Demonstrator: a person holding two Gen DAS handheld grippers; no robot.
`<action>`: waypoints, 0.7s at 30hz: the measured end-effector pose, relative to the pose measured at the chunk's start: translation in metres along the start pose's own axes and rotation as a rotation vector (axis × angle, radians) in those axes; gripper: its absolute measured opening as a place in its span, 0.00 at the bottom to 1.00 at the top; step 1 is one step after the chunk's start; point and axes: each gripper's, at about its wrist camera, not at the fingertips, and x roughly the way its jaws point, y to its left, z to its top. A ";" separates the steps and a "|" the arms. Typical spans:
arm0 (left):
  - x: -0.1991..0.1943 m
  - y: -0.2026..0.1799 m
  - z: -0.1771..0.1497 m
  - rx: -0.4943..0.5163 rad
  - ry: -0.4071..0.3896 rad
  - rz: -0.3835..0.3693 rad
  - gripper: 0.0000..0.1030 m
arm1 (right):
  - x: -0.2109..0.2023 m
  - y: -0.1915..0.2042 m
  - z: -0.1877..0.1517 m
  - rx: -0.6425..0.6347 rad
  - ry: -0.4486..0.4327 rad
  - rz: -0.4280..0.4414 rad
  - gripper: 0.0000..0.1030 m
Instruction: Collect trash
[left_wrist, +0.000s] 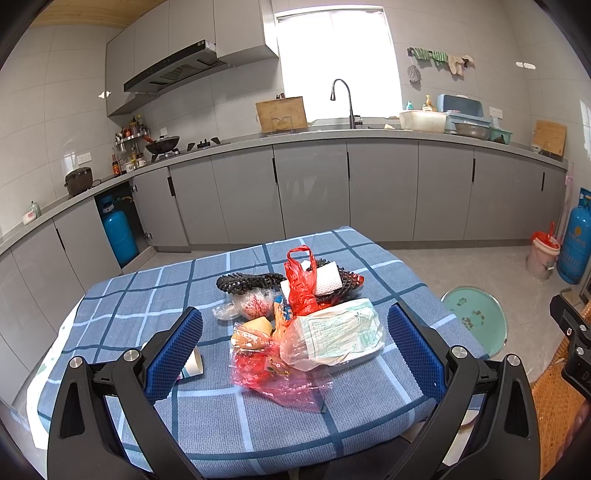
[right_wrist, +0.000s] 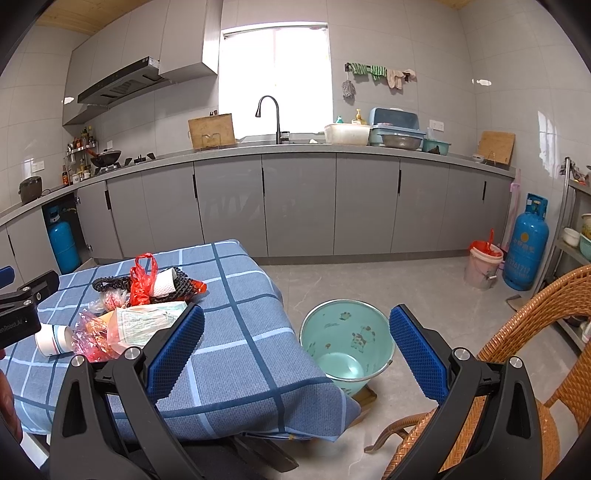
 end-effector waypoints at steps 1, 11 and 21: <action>0.000 0.000 0.000 0.000 0.000 0.000 0.96 | 0.000 0.000 0.000 0.002 -0.002 -0.001 0.96; 0.029 0.049 -0.004 -0.064 0.035 0.137 0.96 | 0.026 0.000 -0.009 -0.002 0.019 -0.028 0.96; 0.074 0.144 -0.047 -0.149 0.181 0.349 0.96 | 0.079 0.047 -0.024 -0.070 0.096 0.067 0.96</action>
